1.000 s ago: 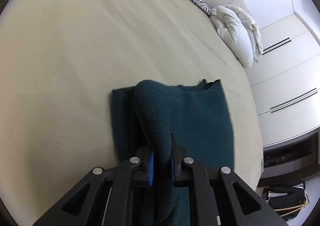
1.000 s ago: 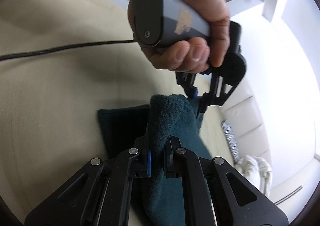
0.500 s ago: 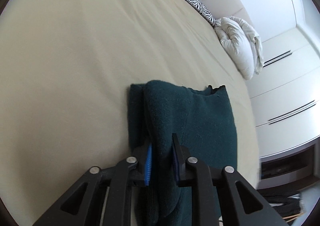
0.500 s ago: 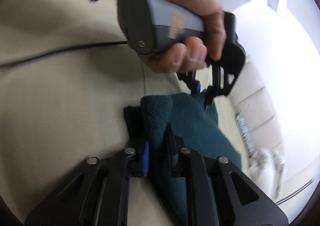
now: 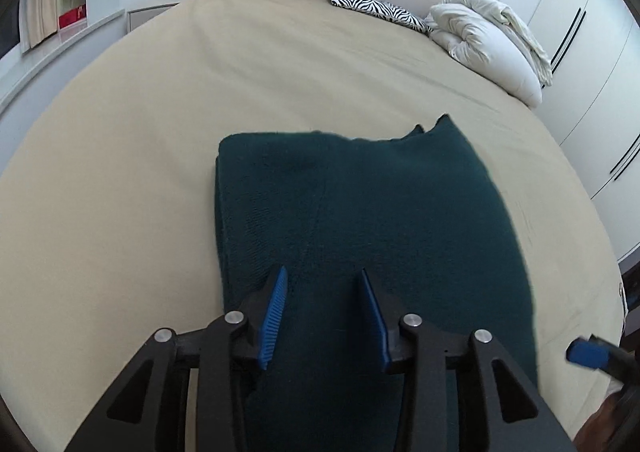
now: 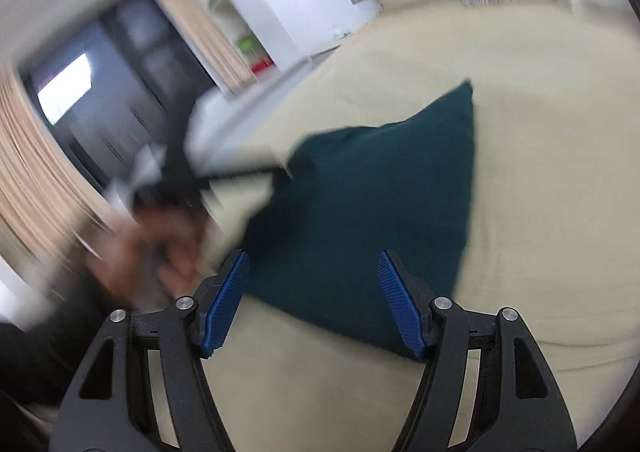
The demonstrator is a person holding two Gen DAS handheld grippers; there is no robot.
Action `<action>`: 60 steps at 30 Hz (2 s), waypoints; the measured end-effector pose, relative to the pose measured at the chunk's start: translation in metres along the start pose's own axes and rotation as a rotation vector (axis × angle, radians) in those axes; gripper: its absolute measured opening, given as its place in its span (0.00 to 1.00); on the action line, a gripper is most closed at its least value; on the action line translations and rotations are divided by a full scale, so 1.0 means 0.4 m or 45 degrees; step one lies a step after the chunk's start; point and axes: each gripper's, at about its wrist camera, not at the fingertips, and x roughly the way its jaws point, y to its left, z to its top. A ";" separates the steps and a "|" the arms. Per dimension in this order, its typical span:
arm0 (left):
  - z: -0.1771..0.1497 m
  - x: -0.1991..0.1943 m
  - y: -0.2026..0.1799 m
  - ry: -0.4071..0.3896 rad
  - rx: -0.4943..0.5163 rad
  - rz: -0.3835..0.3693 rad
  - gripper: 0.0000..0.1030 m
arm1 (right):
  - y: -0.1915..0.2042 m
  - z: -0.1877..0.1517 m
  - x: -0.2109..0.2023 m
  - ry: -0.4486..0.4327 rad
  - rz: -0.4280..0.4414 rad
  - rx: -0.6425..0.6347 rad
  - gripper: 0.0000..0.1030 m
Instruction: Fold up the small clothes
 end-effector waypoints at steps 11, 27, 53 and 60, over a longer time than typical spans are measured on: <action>-0.030 0.012 0.047 -0.075 0.027 -0.139 0.37 | -0.248 -0.052 0.018 0.088 0.118 0.513 0.33; -0.027 0.040 0.095 -0.083 -0.102 -0.234 0.23 | -0.309 0.251 0.164 0.071 -0.001 0.654 0.00; -0.027 0.039 0.092 -0.084 -0.072 -0.223 0.23 | -0.239 0.343 -0.008 -0.012 0.121 0.563 0.32; -0.029 0.034 0.075 -0.084 -0.044 -0.183 0.23 | -0.276 0.103 -0.033 0.120 0.158 0.635 0.46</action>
